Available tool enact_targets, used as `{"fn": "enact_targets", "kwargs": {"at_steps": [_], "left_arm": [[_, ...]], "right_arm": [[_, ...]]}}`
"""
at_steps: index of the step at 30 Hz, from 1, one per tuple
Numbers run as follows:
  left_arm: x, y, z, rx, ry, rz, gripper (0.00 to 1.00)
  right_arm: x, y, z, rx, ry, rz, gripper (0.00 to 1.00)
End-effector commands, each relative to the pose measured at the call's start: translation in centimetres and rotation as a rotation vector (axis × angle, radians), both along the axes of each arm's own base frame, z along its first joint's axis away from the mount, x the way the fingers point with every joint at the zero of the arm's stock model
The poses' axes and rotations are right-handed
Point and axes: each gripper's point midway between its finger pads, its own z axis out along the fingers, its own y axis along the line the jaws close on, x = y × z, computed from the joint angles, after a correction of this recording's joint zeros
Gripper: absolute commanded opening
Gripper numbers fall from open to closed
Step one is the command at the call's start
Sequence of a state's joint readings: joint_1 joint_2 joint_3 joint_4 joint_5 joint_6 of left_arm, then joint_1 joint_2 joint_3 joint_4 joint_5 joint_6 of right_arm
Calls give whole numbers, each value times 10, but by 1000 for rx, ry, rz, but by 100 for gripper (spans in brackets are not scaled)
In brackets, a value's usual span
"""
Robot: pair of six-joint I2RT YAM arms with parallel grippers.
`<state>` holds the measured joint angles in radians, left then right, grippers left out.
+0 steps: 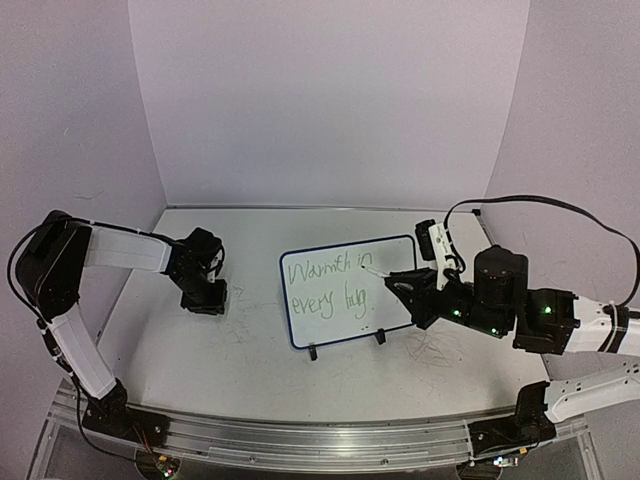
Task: Write a sentence on the whiteboard
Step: Pick up the pen cap from the center of the board, then insert the pen cap into the whiteboard marker.
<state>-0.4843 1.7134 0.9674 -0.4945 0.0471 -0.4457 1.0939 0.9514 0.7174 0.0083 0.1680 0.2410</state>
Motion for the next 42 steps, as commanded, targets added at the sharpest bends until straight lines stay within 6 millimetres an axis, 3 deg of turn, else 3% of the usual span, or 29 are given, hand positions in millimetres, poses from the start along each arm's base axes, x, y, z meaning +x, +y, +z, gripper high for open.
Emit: {"fn": "enact_targets", "kwargs": {"at_steps": [1, 6, 10, 13, 16, 19, 22, 26, 31, 42], "left_arm": [[20, -14, 29, -54, -96, -37, 4], [20, -17, 68, -120, -168, -63, 0], [9, -37, 137, -285, -267, -176, 0], [-29, -74, 212, -569, -328, -421, 0], [-80, -97, 269, -835, -330, -671, 0], [-116, -99, 308, -972, -364, -816, 0], [-137, -97, 337, -1056, -422, -900, 0], [-158, -96, 359, -1126, -467, -974, 0], [-174, -99, 371, -1175, -469, -1053, 0], [-174, -102, 373, -1189, -487, -1052, 0]], "right_arm": [[8, -1, 10, 42, -21, -46, 0], [13, 2, 9, 33, -17, -66, 0], [15, 17, 5, 6, -12, -31, 0], [7, 37, 13, 13, -32, 70, 0], [-15, 65, 36, 76, -72, 267, 0], [-33, 88, 61, 149, -113, 427, 0], [-40, 104, 83, 216, -152, 503, 0], [-47, 111, 112, 329, -203, 555, 0], [-55, 130, 127, 384, -220, 645, 0], [-58, 141, 137, 435, -245, 689, 0]]}}
